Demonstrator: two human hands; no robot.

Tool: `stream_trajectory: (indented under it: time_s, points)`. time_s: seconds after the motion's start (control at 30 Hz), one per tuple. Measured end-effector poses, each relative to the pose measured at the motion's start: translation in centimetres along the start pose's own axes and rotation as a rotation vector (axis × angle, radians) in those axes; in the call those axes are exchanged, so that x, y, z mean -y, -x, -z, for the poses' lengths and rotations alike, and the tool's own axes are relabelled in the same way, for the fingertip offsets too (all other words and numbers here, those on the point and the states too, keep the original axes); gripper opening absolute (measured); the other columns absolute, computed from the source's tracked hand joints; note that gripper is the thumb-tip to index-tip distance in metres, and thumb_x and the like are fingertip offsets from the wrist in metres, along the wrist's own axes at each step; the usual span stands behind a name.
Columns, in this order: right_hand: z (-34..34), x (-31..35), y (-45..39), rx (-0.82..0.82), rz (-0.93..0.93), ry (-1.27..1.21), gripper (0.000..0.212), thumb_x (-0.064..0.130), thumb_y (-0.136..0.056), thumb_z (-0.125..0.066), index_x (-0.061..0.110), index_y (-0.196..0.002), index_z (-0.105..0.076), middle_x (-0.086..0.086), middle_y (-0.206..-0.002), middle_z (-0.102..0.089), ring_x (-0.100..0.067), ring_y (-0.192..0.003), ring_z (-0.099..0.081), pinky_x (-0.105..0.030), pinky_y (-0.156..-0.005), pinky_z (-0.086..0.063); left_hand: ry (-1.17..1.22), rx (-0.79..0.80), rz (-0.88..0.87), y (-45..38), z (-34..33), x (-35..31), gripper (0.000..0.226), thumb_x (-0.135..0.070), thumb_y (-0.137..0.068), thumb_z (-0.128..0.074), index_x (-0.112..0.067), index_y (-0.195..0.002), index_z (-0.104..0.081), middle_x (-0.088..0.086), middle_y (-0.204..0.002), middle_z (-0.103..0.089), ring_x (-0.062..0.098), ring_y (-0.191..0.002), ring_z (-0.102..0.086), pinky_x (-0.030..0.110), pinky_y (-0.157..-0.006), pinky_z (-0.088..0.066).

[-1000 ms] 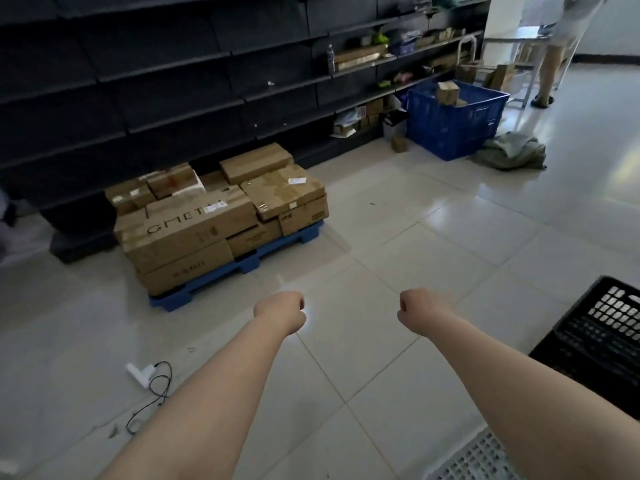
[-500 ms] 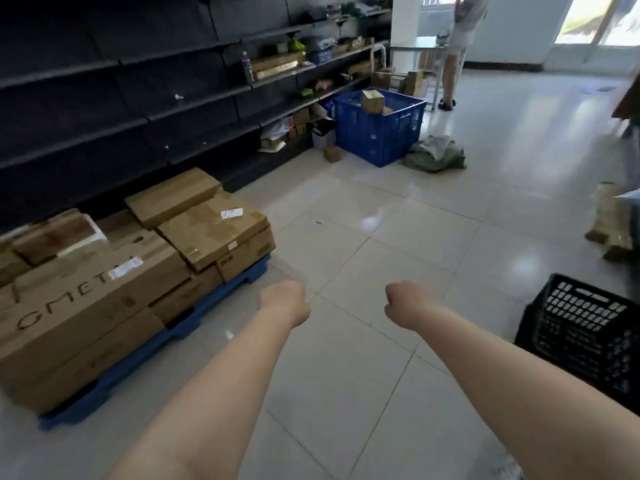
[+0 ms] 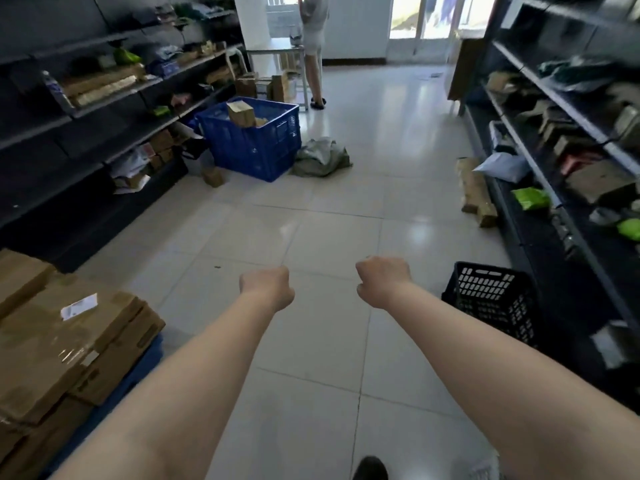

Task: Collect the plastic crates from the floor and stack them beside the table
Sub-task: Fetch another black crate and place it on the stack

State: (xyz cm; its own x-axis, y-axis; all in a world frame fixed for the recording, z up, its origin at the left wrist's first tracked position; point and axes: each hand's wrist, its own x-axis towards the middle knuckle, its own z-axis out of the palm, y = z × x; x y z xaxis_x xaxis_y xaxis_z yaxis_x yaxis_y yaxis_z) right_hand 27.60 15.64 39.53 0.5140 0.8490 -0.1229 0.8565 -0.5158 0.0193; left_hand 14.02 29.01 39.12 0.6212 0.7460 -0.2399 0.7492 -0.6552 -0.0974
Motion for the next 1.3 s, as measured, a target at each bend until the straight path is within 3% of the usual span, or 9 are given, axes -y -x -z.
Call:
stream_trajectory:
  time_s: [0.2, 0.27, 0.53, 0.7, 0.8, 0.9, 1.0, 1.17, 1.3]
  points:
    - [2.4, -9.3, -9.3, 0.003, -0.133, 0.001, 0.017, 0.018, -0.089, -0.047, 0.016, -0.101, -0.059, -0.008, -0.117, -0.063, -0.028, -0.091, -0.056, -0.029, -0.07, -0.036, -0.023, -0.05, -0.176, -12.3, 5.9, -7.6, 0.028, -0.021, -0.09, -0.044, -0.013, -0.111, -0.06, 0.009, -0.115, -0.063, 0.029, -0.105, -0.06, 0.03, -0.075, -0.041]
    - [2.3, -12.1, -11.8, 0.016, -0.193, -0.002, 0.022, 0.017, -0.089, -0.047, 0.013, -0.106, -0.06, -0.008, -0.117, -0.063, -0.029, -0.096, -0.059, -0.029, -0.07, -0.035, -0.049, -0.055, -0.245, -15.9, 7.4, -10.2, 0.026, -0.021, -0.09, -0.043, -0.013, -0.107, -0.06, 0.008, -0.111, -0.064, 0.029, -0.101, -0.061, 0.028, -0.07, -0.038]
    - [0.7, -23.9, -21.0, 0.077, -0.481, -0.046, 0.028, 0.019, -0.091, -0.047, 0.012, -0.115, -0.059, -0.008, -0.119, -0.061, -0.029, -0.109, -0.059, -0.032, -0.076, -0.043, -0.124, -0.048, -0.524, -32.0, 10.8, -23.0, 0.025, -0.021, -0.09, -0.045, -0.013, -0.108, -0.059, 0.009, -0.111, -0.061, 0.029, -0.097, -0.058, 0.028, -0.074, -0.037]
    - [-1.1, -31.3, -24.3, 0.091, -0.735, -0.14, 0.026, 0.018, -0.09, -0.047, 0.011, -0.111, -0.061, -0.007, -0.114, -0.064, -0.027, -0.103, -0.062, -0.028, -0.066, -0.037, -0.137, 0.025, -0.769, -40.9, 12.1, -32.3, 0.021, -0.022, -0.09, -0.047, -0.012, -0.104, -0.057, 0.007, -0.107, -0.058, 0.028, -0.102, -0.058, 0.031, -0.081, -0.042]
    - [-2.3, -35.1, -24.1, 0.093, -0.905, -0.233, 0.022, 0.015, -0.088, -0.046, 0.013, -0.102, -0.063, -0.004, -0.107, -0.066, -0.025, -0.098, -0.063, -0.028, -0.059, -0.035, -0.183, 0.036, -0.909, -44.3, 12.7, -38.4, 0.026, -0.025, -0.09, -0.048, -0.011, -0.107, -0.061, 0.005, -0.1, -0.057, 0.025, -0.095, -0.058, 0.03, -0.073, -0.042]
    - [-4.5, -38.3, -22.8, 0.113, -1.078, -0.309, 0.012, 0.016, -0.089, -0.046, 0.016, -0.08, -0.055, 0.001, -0.085, -0.057, -0.022, -0.081, -0.059, -0.026, -0.048, -0.027, -0.247, 0.062, -1.032, -45.6, 11.8, -44.9, 0.029, -0.027, -0.091, -0.046, -0.013, -0.113, -0.06, 0.005, -0.114, -0.062, 0.024, -0.099, -0.059, 0.029, -0.073, -0.044]
    - [-8.2, -41.5, -21.3, 0.117, -1.284, -0.417, 0.032, 0.024, -0.091, -0.048, 0.019, -0.061, -0.037, 0.004, -0.066, -0.04, -0.013, -0.055, -0.037, -0.025, -0.045, -0.022, -0.315, 0.084, -1.152, -46.0, 9.6, -51.8, 0.031, -0.026, -0.089, -0.046, -0.014, -0.115, -0.058, 0.006, -0.118, -0.062, 0.026, -0.107, -0.059, 0.031, -0.079, -0.047]
    - [-15.9, -47.2, -18.7, 0.085, -1.57, -0.637, 0.02, 0.029, -0.087, -0.053, 0.013, -0.095, -0.062, -0.004, -0.094, -0.06, -0.026, -0.089, -0.061, -0.028, -0.062, -0.038, -0.37, 0.158, -1.246, -47.1, 4.9, -61.6, 0.036, -0.026, -0.088, -0.048, -0.013, -0.121, -0.056, 0.008, -0.123, -0.058, 0.028, -0.111, -0.057, 0.034, -0.084, -0.047]
    - [-21.4, -49.8, -17.0, 0.124, -1.783, -0.81, 0.022, 0.027, -0.087, -0.054, 0.013, -0.1, -0.063, -0.004, -0.092, -0.057, -0.024, -0.082, -0.056, -0.027, -0.064, -0.041, -0.479, 0.187, -1.267, -48.9, 1.1, -67.5, 0.04, -0.025, -0.088, -0.049, -0.016, -0.127, -0.052, 0.008, -0.128, -0.055, 0.029, -0.116, -0.055, 0.036, -0.089, -0.047]
